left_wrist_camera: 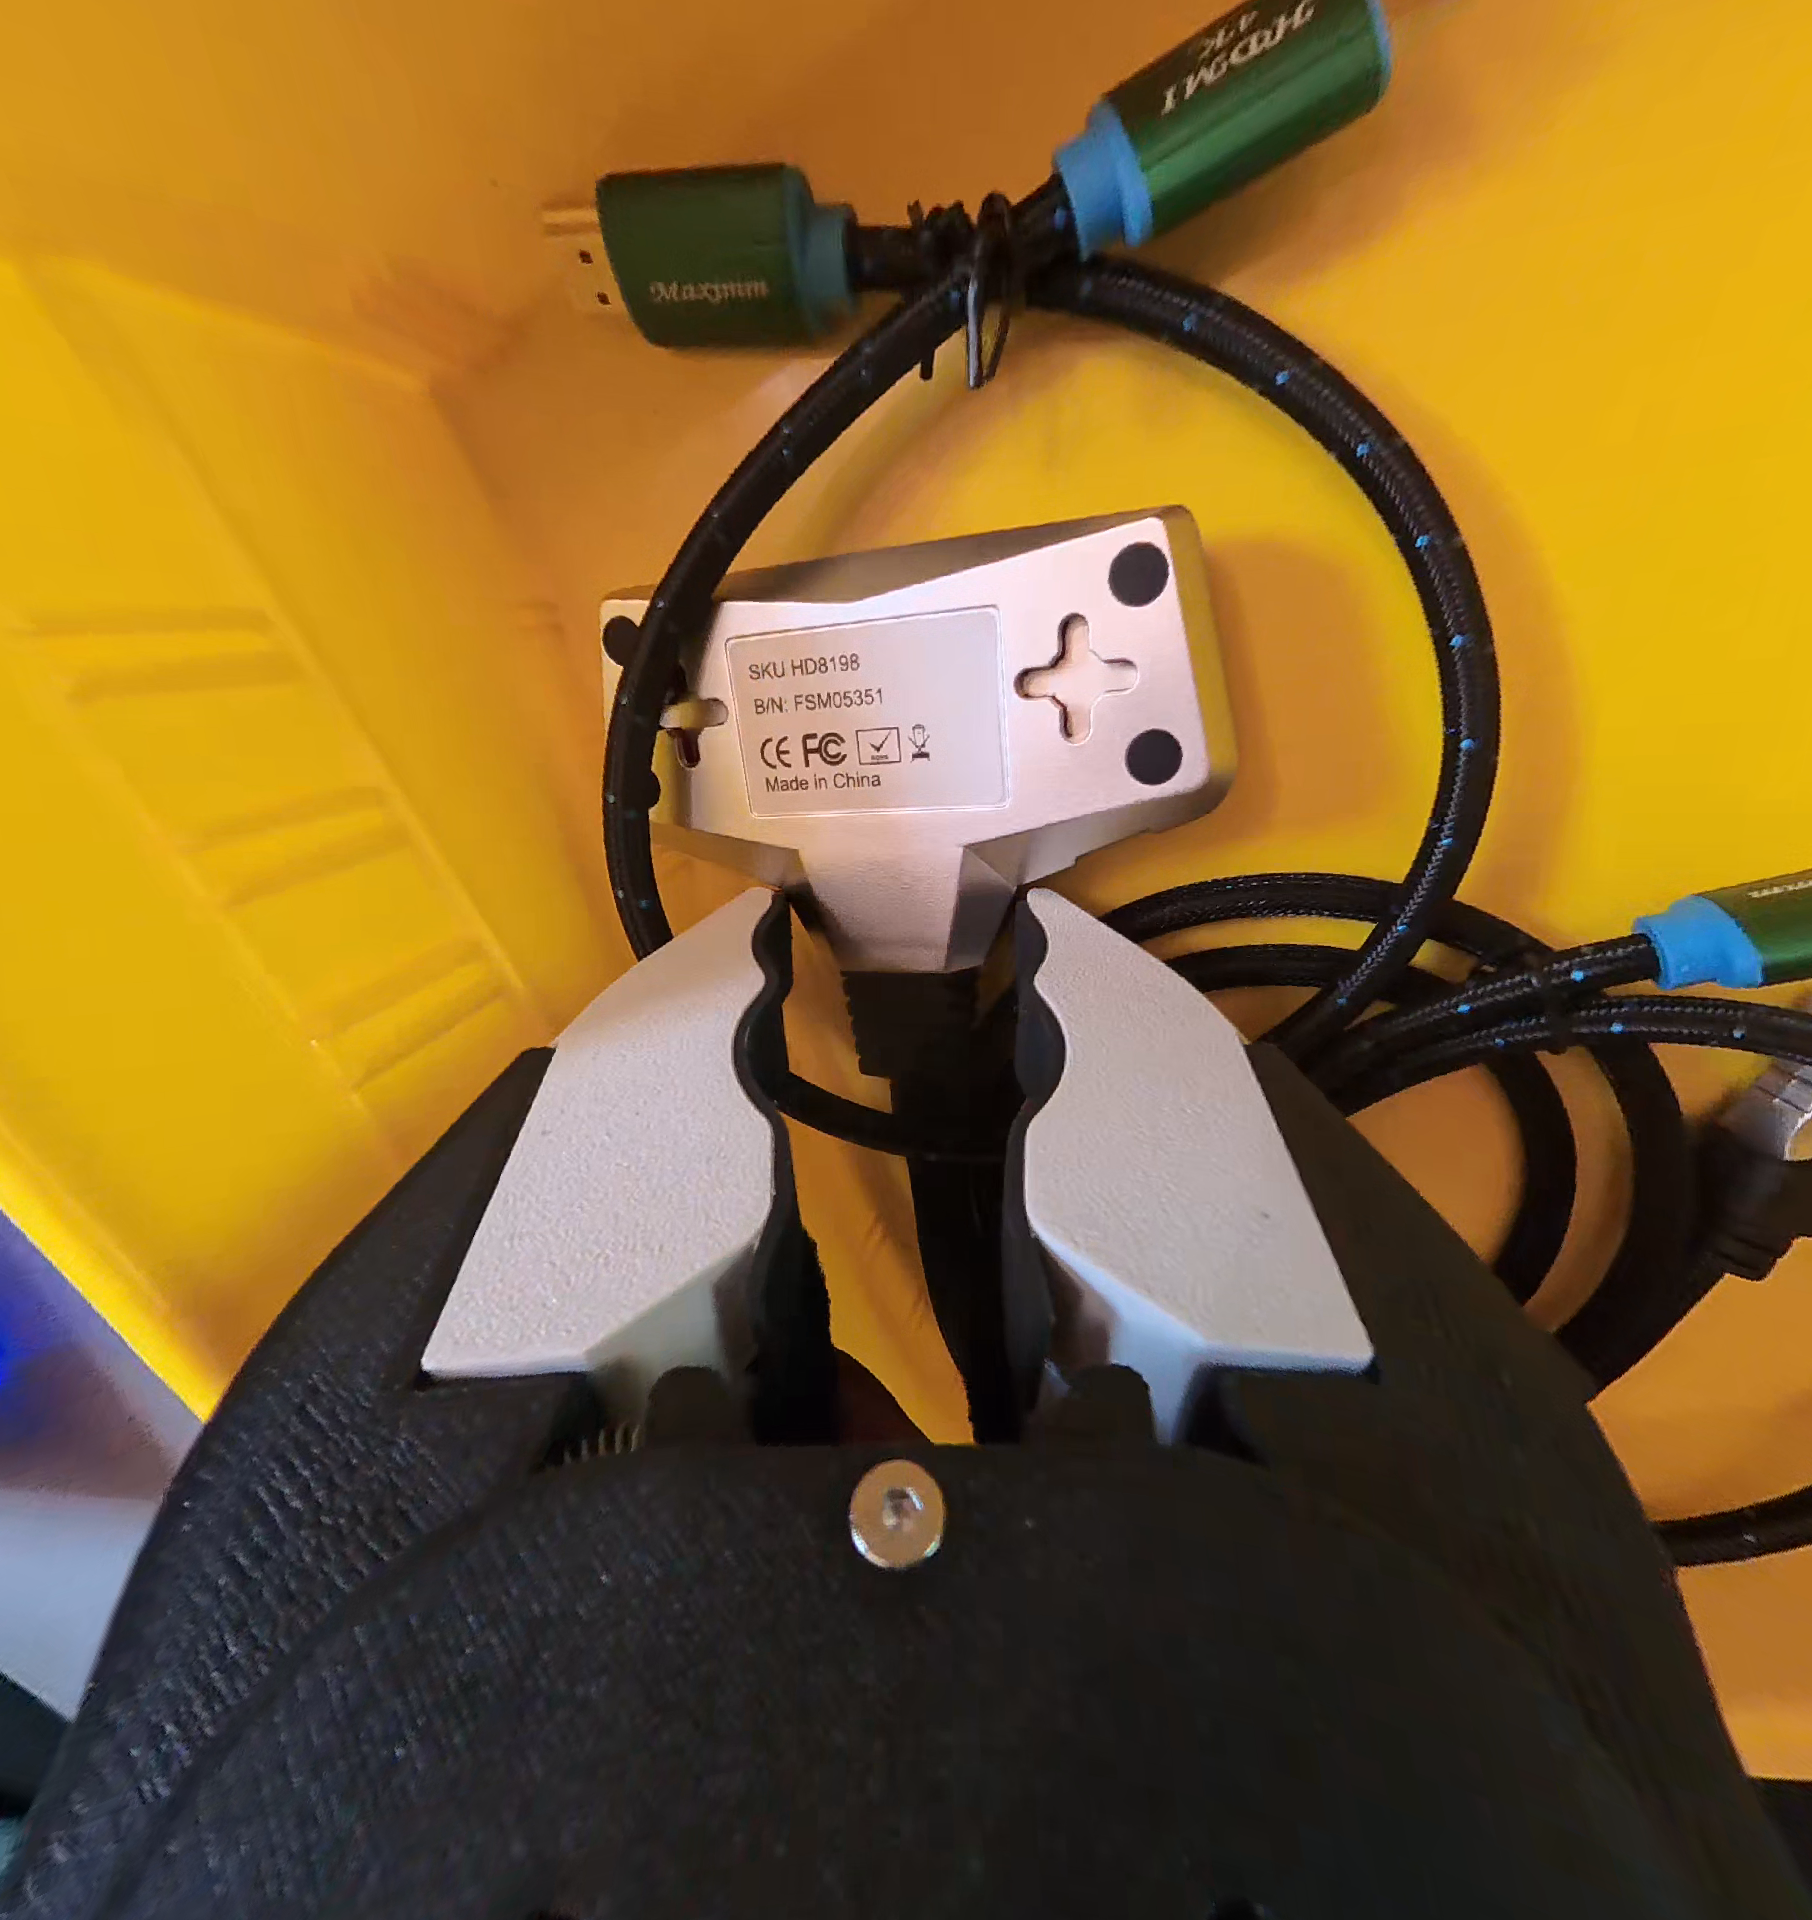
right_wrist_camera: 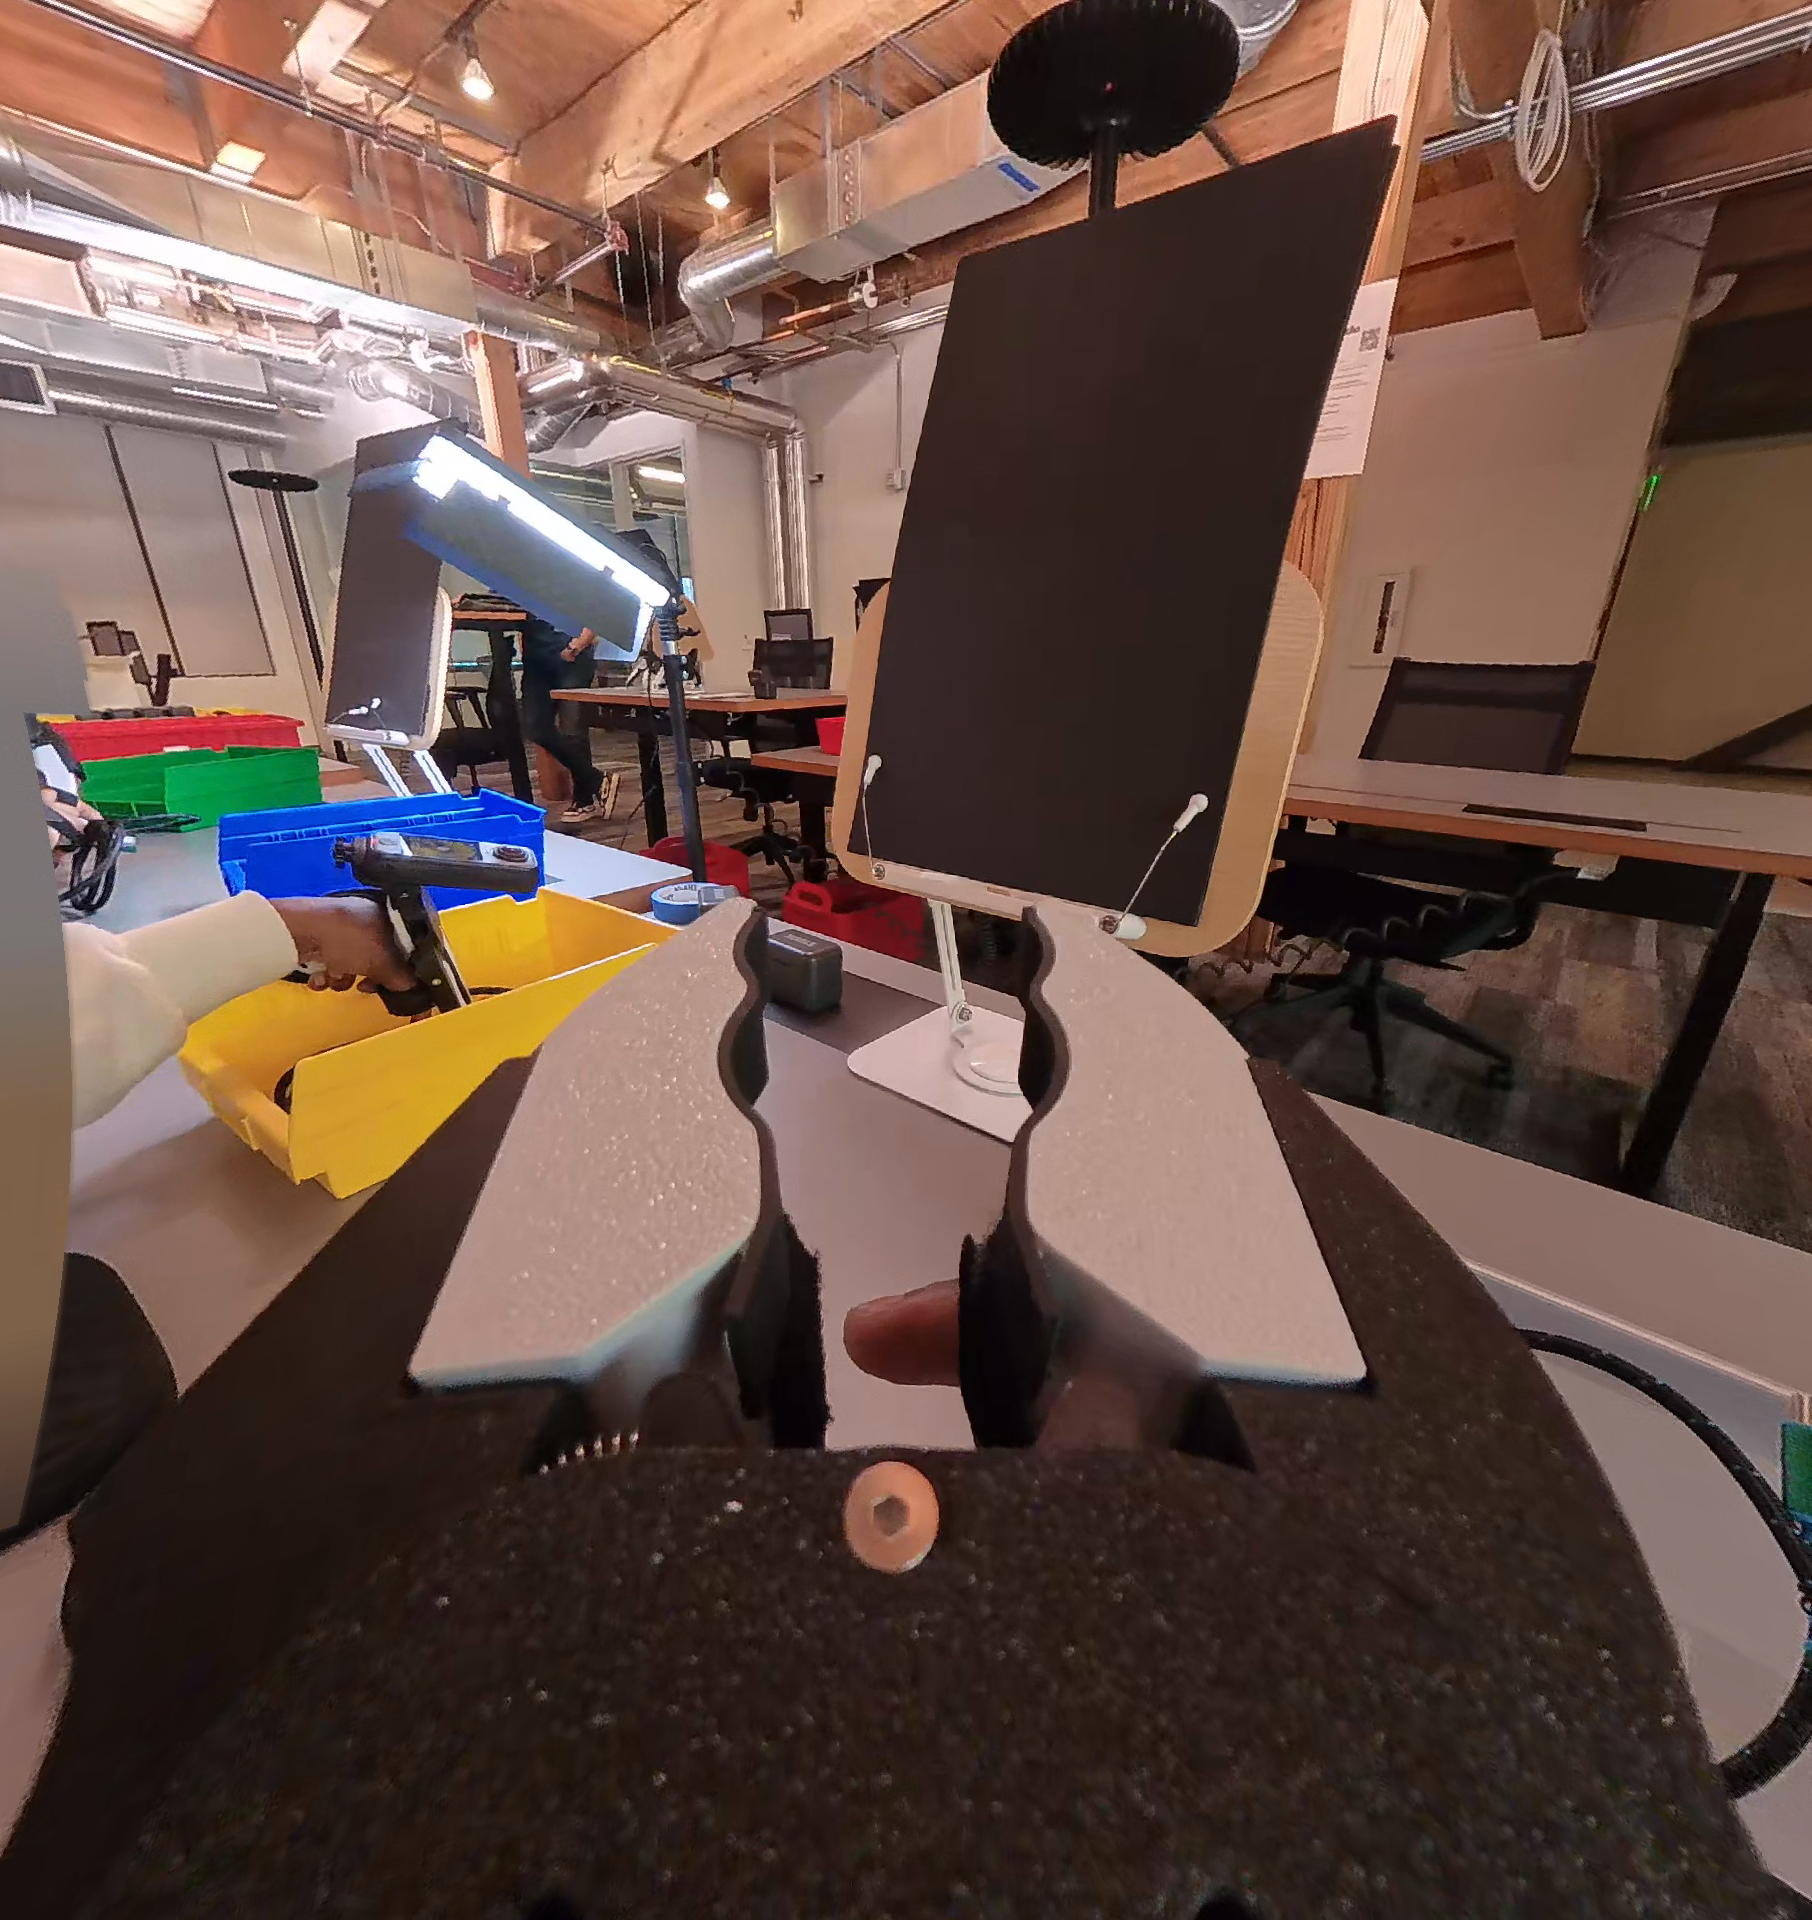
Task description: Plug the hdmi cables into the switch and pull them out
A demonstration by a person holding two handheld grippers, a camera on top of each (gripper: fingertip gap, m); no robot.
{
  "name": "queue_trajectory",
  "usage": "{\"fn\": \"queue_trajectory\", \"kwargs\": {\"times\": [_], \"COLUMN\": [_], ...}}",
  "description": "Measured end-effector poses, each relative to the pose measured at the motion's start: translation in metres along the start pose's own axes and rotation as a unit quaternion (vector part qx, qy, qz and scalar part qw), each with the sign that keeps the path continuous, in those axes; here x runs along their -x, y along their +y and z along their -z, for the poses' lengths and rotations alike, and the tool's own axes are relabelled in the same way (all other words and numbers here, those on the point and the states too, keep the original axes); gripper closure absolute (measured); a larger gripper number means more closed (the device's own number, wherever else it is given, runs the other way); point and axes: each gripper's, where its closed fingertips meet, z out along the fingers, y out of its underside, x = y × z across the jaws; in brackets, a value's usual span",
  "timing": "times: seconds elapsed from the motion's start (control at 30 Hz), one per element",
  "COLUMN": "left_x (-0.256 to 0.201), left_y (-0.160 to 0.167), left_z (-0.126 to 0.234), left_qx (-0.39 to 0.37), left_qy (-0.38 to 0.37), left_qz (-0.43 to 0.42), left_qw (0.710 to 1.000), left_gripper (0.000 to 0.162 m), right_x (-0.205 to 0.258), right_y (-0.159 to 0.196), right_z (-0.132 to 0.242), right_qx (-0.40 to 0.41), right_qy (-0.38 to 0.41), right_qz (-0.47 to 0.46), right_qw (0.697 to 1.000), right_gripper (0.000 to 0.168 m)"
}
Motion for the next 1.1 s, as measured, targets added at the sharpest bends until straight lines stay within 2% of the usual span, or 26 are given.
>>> {"fn": "queue_trajectory", "kwargs": {"times": [0.13,0.27,0.37,0.43,0.53,0.67,0.73,0.8,0.93,1.1], "left_x": [0.000,0.002,-0.001,-0.003,-0.006,-0.024,-0.033,-0.036,-0.035,-0.031], "left_y": [-0.001,-0.003,-0.014,-0.023,-0.032,-0.032,-0.026,-0.019,-0.009,-0.002], "left_z": [0.000,0.005,0.031,0.059,0.107,0.168,0.190,0.203,0.214,0.218], "left_qx": [-0.002,-0.046,-0.149,-0.243,-0.398,-0.584,-0.639,-0.670,-0.709,-0.725], "left_qy": [-0.017,-0.058,-0.062,-0.062,-0.026,0.101,0.159,0.195,0.234,0.254], "left_qz": [-0.018,-0.048,-0.035,-0.020,0.022,0.055,0.055,0.059,0.063,0.067], "left_qw": [1.000,0.996,0.986,0.968,0.917,0.803,0.750,0.714,0.663,0.637], "left_gripper": [0.123,0.124,0.125,0.125,0.125,0.125,0.126,0.126,0.126,0.126], "right_x": [0.005,0.005,0.007,0.009,0.013,0.021,0.024,0.028,0.033,0.033], "right_y": [-0.005,-0.009,-0.014,-0.016,-0.017,-0.020,-0.021,-0.022,-0.023,-0.022], "right_z": [0.002,0.005,0.007,0.008,0.007,0.002,-0.001,-0.004,-0.006,-0.005], "right_qx": [-0.016,-0.020,-0.026,-0.028,-0.030,-0.036,-0.036,-0.038,-0.038,-0.033], "right_qy": [-0.002,0.002,0.003,0.005,0.005,-0.005,-0.008,-0.012,-0.016,-0.007], "right_qz": [0.001,0.002,0.000,0.002,0.005,0.005,0.008,0.009,0.014,0.022], "right_qw": [1.000,1.000,1.000,1.000,1.000,0.999,0.999,0.999,0.999,0.999], "right_gripper": [0.125,0.127,0.128,0.129,0.129,0.129,0.130,0.130,0.130,0.130]}}
